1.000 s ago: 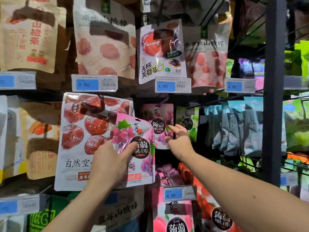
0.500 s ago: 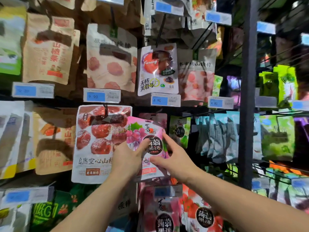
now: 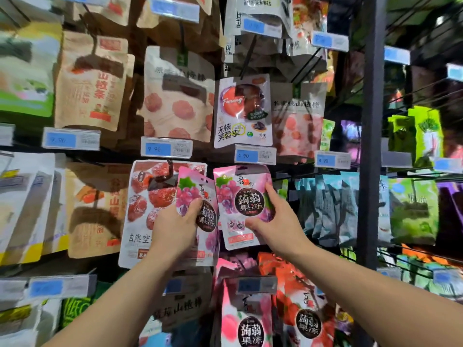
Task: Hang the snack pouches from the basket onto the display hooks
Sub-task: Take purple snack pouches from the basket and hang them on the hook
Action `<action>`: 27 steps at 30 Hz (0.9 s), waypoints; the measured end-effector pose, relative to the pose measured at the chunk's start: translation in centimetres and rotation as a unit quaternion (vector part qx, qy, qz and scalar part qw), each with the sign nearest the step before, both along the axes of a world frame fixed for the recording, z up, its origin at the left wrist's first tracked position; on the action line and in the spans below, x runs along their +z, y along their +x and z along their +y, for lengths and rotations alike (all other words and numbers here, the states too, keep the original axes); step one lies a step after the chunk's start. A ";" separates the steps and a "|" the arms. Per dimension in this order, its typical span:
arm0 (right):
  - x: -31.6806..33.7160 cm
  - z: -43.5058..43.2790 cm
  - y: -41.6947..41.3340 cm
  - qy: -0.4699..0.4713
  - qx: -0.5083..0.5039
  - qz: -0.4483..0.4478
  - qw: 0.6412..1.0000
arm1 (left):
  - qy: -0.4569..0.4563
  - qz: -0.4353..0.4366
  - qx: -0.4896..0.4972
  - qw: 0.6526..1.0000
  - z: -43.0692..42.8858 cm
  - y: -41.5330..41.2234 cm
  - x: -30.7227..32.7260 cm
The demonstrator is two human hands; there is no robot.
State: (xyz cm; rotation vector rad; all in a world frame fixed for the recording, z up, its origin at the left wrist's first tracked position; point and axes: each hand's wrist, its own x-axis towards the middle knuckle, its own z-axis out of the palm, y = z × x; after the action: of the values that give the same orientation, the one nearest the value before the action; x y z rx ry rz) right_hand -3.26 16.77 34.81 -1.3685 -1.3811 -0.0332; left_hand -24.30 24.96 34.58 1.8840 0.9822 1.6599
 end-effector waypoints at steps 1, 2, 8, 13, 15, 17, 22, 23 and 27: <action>0.0 0.3 0.1 0.002 -0.007 0.002 1.000 | 0.000 -0.002 0.000 1.000 0.1 -0.1 0.0; 0.0 0.5 0.1 0.005 -0.012 0.006 1.000 | -0.001 -0.004 -0.002 1.000 0.1 -0.1 0.0; -0.2 1.2 0.4 0.011 -0.019 0.030 0.999 | 0.014 0.024 0.010 1.000 0.7 -0.5 -0.1; -0.2 1.1 0.4 0.004 -0.038 0.025 0.999 | 0.018 0.039 0.003 0.999 1.0 -0.9 -0.5; -0.1 1.0 0.5 0.003 -0.043 0.020 0.999 | 0.023 0.041 -0.001 0.999 1.2 -1.0 -0.5; -0.1 1.6 0.9 -0.004 -0.048 0.014 0.999 | 0.027 0.036 -0.006 0.999 1.2 -1.0 -0.6; -0.9 4.7 2.0 -0.034 -0.078 -0.003 0.996 | 0.042 0.035 0.003 0.998 1.3 -1.0 -0.3; -1.0 5.6 2.3 -0.035 -0.091 -0.011 0.995 | 0.050 0.041 0.007 0.998 1.5 -1.1 -0.3; -1.3 9.7 3.5 -0.064 -0.138 -0.034 0.988 | 0.083 0.062 0.003 0.995 2.5 -1.6 -0.3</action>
State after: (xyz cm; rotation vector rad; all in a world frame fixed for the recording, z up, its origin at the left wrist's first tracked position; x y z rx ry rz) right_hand 0.24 26.51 33.50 -1.6735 -1.2583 -0.1790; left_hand -25.94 27.48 34.26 2.1154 0.9219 1.6907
